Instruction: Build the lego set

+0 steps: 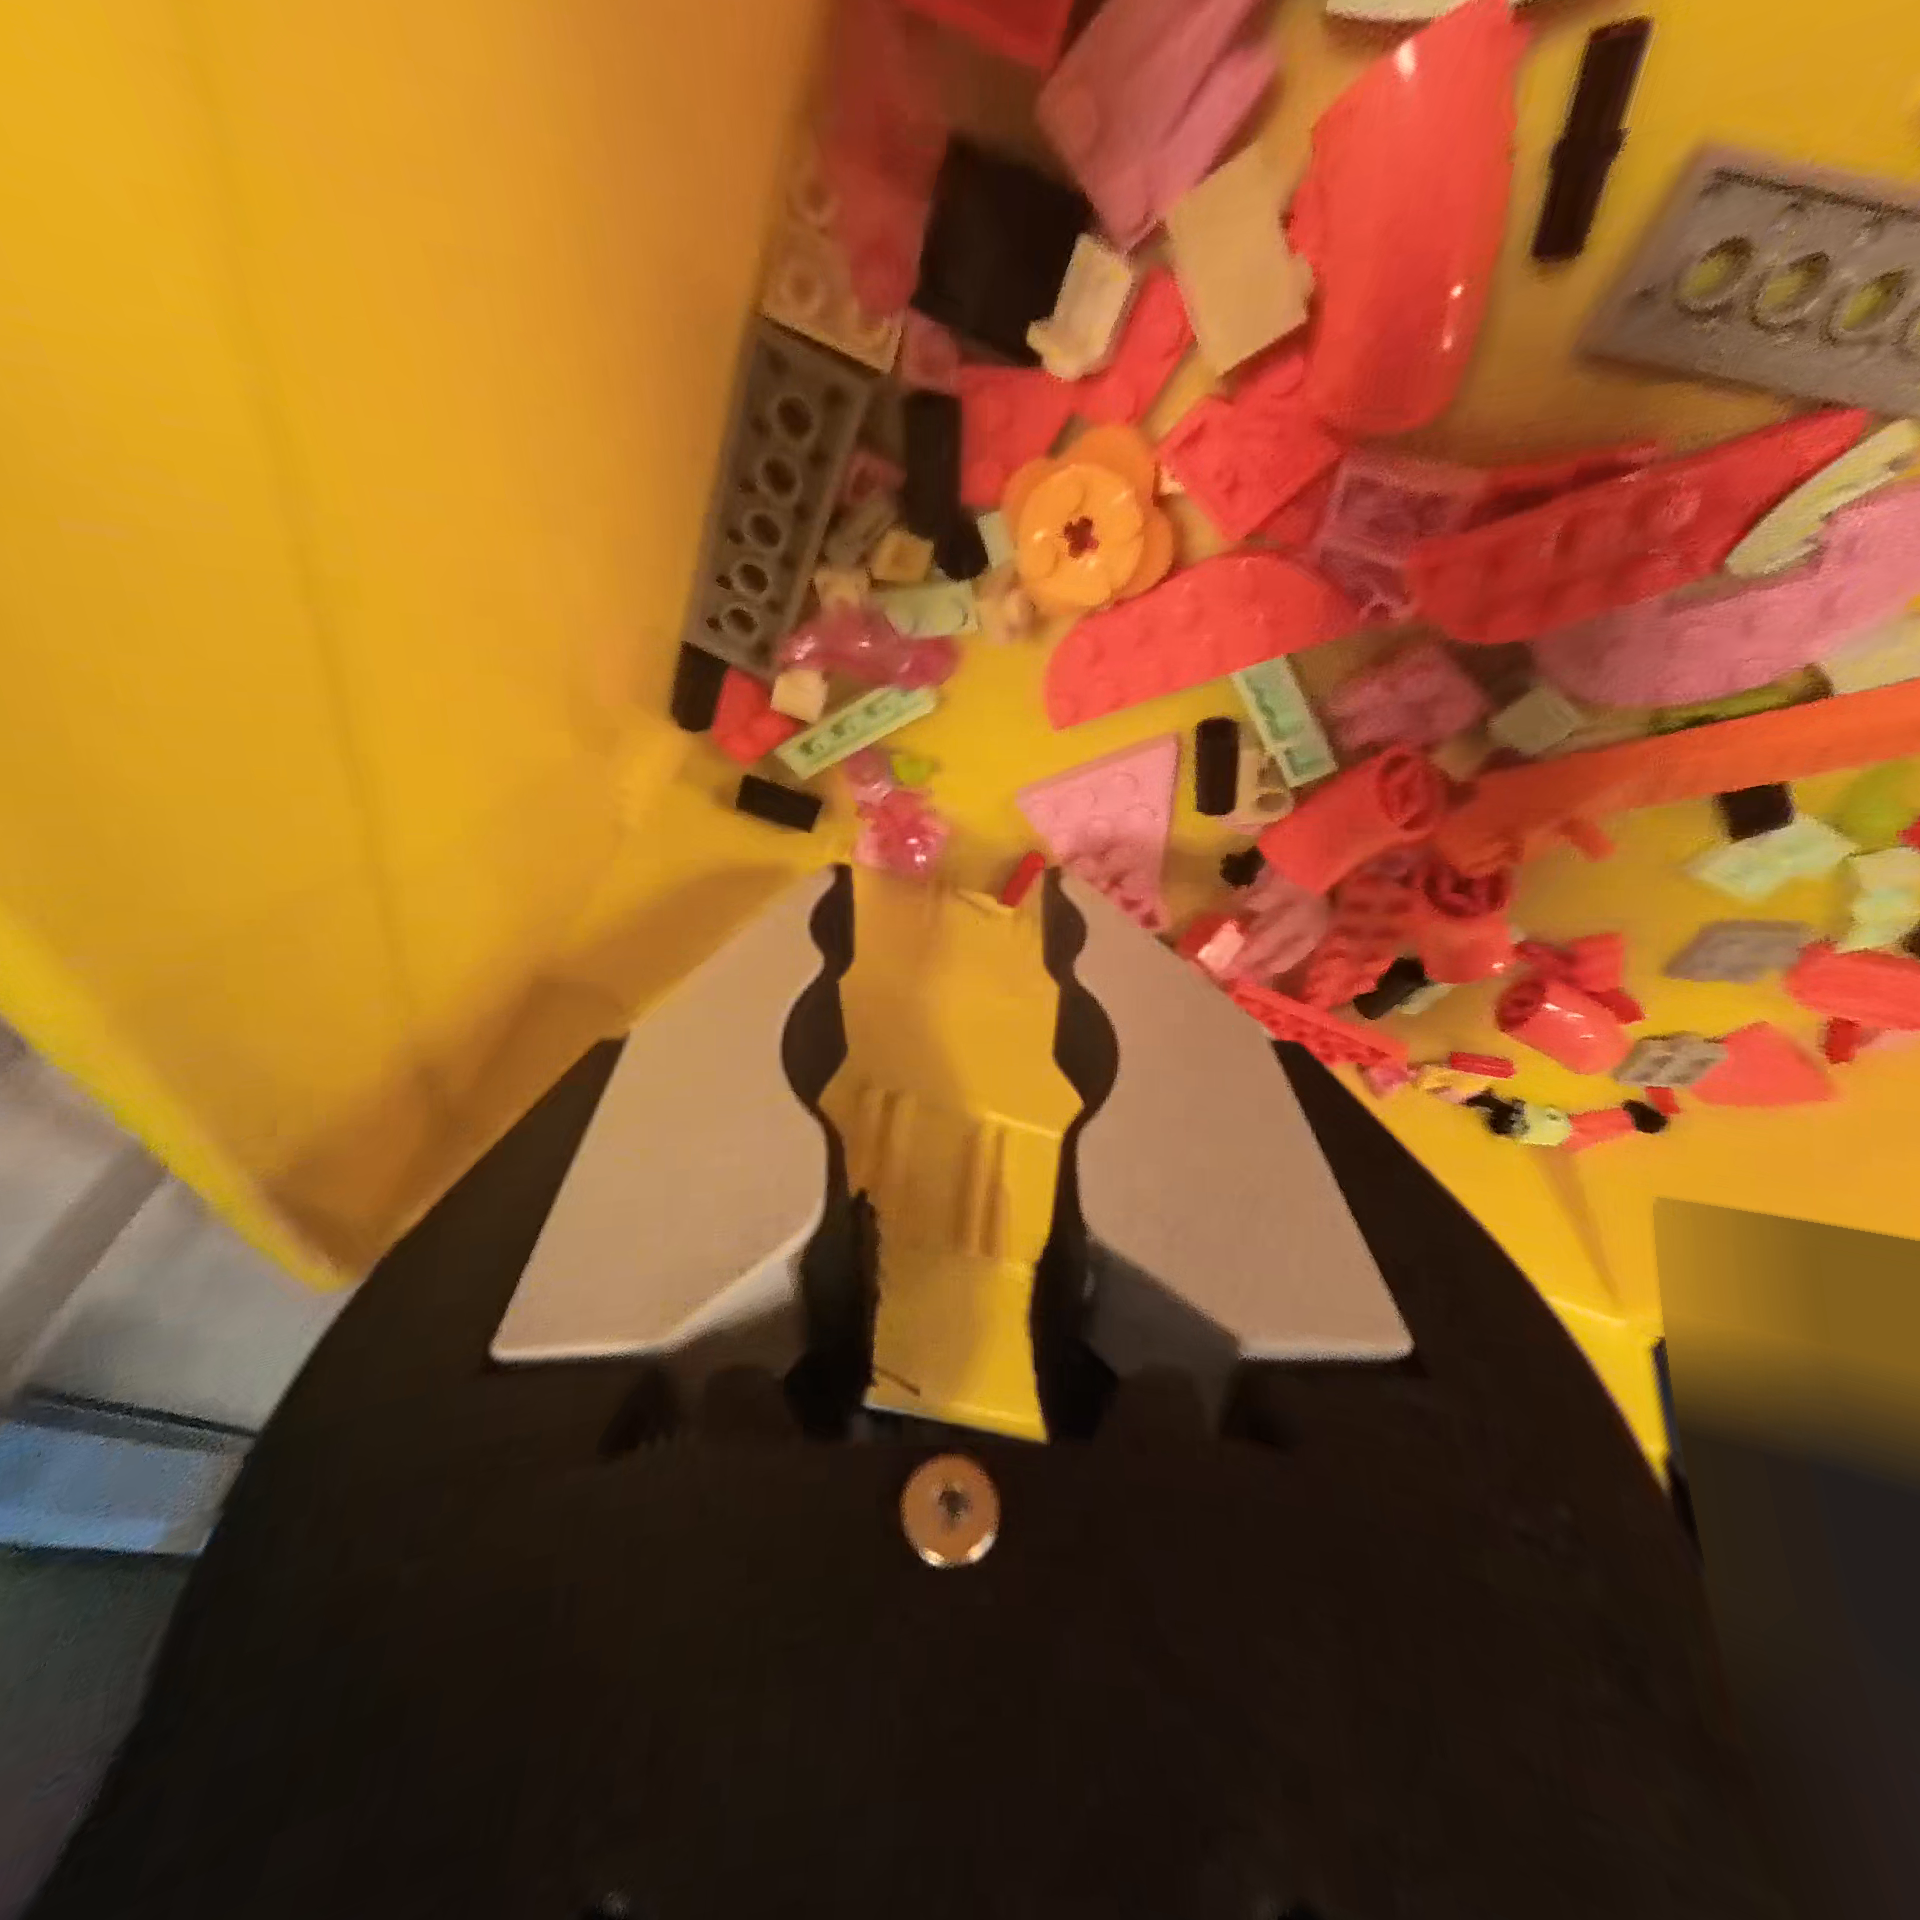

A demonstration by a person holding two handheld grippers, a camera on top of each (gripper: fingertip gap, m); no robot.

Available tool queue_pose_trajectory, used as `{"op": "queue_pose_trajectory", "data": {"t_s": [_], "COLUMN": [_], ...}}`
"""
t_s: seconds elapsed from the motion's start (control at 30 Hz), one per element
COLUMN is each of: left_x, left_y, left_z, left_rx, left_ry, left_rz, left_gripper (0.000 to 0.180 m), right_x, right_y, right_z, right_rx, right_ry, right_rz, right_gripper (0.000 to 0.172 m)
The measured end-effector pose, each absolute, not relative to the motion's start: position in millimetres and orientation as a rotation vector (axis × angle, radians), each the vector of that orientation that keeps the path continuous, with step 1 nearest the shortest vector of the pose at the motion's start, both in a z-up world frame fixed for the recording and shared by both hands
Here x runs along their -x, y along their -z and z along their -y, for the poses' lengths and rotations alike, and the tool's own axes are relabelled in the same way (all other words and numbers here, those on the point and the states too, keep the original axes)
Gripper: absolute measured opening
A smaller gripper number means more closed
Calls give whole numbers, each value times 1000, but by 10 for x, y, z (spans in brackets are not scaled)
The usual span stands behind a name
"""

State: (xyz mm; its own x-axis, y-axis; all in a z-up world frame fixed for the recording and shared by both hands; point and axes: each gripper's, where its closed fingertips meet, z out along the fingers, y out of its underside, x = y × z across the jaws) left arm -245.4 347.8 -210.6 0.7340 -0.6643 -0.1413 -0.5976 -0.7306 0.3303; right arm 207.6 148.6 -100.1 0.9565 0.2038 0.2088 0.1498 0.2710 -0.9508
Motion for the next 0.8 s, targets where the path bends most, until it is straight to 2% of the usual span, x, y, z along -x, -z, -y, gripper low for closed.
{"op": "queue_pose_trajectory", "data": {"t_s": [0.2, 0.23, 0.3, 0.33, 0.47, 0.8], "left_x": [2411, 2318, 2057, 2057, 2492, 2576], "left_y": [2192, 2204, 2180, 2152, 2066, 2212], "left_z": [-3451, -3424, -3369, -3394, -3513, -3486], "left_rx": [-2674, -2688, -2724, -2739, -2650, -2480], "left_ry": [327, 236, -27, -31, 369, 436], "left_rz": [924, 922, 899, 893, 988, 1137], "left_gripper": [33, 24, 31, 31, 28, 23], "right_x": [-2071, -2072, -2075, -2077, -2070, -2059], "right_y": [1007, 1008, 1008, 1008, 1013, 1015], "right_z": [-1487, -1487, -1486, -1487, -1488, -1484], "right_rx": [1307, 1307, 1308, 1308, 1311, 1313], "right_ry": [-36, -37, -39, -41, -48, -50], "right_rz": [319, 319, 317, 315, 316, 324], "right_gripper": [17, 17, 17, 17, 17, 17]}}
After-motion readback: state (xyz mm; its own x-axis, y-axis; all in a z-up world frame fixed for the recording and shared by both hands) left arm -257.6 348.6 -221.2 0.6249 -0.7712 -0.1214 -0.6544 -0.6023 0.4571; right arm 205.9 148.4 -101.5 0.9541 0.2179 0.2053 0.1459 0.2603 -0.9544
